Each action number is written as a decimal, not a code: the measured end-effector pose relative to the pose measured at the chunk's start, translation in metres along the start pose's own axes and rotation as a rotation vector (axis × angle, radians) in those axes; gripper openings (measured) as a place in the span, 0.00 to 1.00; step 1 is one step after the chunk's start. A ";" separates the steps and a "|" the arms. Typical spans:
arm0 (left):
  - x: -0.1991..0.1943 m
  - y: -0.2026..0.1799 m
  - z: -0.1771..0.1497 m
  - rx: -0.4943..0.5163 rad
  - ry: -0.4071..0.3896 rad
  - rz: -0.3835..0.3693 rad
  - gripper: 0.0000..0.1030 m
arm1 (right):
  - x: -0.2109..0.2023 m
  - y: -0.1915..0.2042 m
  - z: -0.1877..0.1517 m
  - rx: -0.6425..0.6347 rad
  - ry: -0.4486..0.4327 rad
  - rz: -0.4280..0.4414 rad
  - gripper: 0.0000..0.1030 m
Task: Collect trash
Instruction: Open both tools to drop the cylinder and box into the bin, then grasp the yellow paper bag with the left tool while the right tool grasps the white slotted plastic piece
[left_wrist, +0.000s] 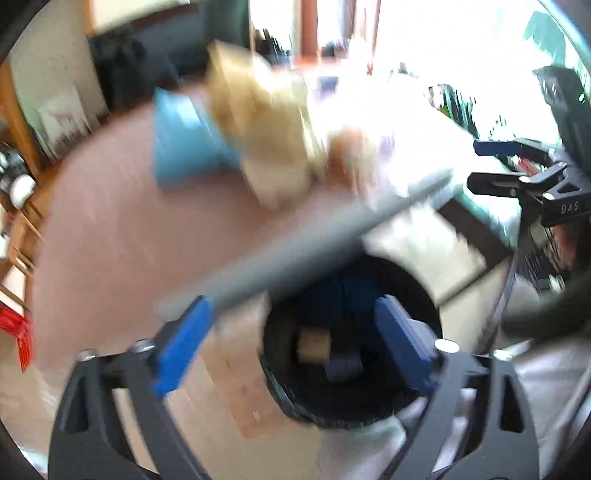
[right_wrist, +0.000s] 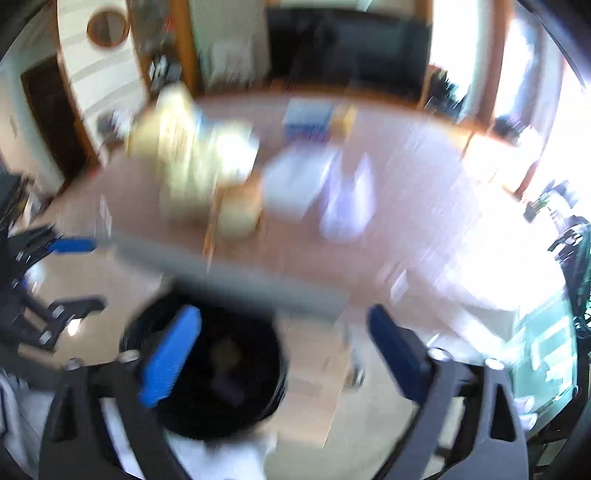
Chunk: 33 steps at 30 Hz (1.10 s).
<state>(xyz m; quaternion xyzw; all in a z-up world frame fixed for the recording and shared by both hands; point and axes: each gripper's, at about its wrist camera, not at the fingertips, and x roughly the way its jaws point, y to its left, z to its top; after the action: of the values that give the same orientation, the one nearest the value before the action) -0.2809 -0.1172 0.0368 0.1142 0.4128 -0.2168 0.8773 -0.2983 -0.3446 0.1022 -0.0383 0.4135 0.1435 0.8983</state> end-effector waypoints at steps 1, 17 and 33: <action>-0.009 0.004 0.010 -0.011 -0.057 0.022 0.99 | -0.007 -0.004 0.008 0.016 -0.052 -0.013 0.96; 0.033 0.045 0.106 -0.128 -0.051 -0.080 0.99 | 0.078 -0.049 0.079 0.151 0.042 -0.021 0.96; 0.074 0.044 0.113 -0.204 0.064 -0.231 0.99 | 0.117 -0.049 0.071 0.173 0.103 0.002 0.96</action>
<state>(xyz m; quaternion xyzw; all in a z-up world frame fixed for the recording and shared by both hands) -0.1423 -0.1425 0.0518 -0.0168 0.4709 -0.2692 0.8399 -0.1597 -0.3520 0.0577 0.0325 0.4698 0.1062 0.8757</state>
